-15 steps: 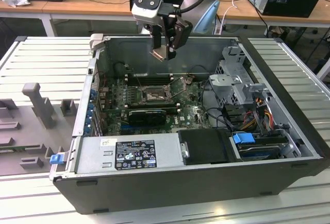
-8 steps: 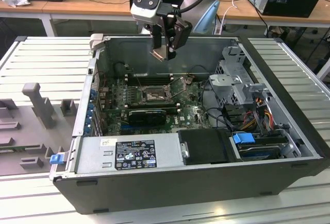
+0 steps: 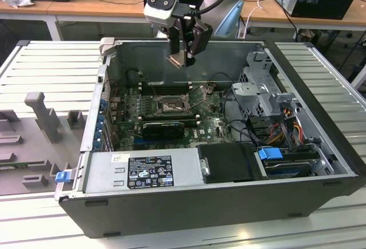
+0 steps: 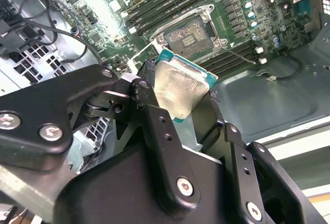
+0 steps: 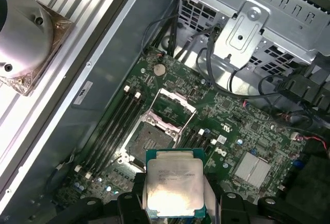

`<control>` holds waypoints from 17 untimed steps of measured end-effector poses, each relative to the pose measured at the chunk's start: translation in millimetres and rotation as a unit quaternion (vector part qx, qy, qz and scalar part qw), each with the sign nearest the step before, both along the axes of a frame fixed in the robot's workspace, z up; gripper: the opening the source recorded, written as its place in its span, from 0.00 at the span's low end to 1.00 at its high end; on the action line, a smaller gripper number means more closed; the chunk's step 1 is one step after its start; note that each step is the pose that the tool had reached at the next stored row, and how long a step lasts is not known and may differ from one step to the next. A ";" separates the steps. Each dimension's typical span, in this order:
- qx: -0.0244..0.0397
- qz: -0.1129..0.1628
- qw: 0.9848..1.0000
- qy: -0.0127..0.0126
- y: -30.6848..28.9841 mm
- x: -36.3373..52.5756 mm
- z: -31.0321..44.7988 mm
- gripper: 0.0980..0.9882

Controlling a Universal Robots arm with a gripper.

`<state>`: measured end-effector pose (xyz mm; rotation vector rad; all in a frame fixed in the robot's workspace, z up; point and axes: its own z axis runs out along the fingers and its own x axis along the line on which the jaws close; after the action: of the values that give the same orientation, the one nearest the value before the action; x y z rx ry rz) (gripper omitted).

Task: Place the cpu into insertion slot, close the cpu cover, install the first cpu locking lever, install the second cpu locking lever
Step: 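Place the cpu into insertion slot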

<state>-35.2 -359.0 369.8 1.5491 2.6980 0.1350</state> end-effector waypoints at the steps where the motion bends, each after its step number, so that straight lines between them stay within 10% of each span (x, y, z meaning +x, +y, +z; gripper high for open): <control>1: 0.000 -0.001 1.000 0.000 0.0 0.0 0.0 0.48; 17: 0.000 -0.026 1.000 0.000 0.0 0.0 0.0 0.48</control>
<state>-35.2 -359.0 369.8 1.6174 2.6551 0.1338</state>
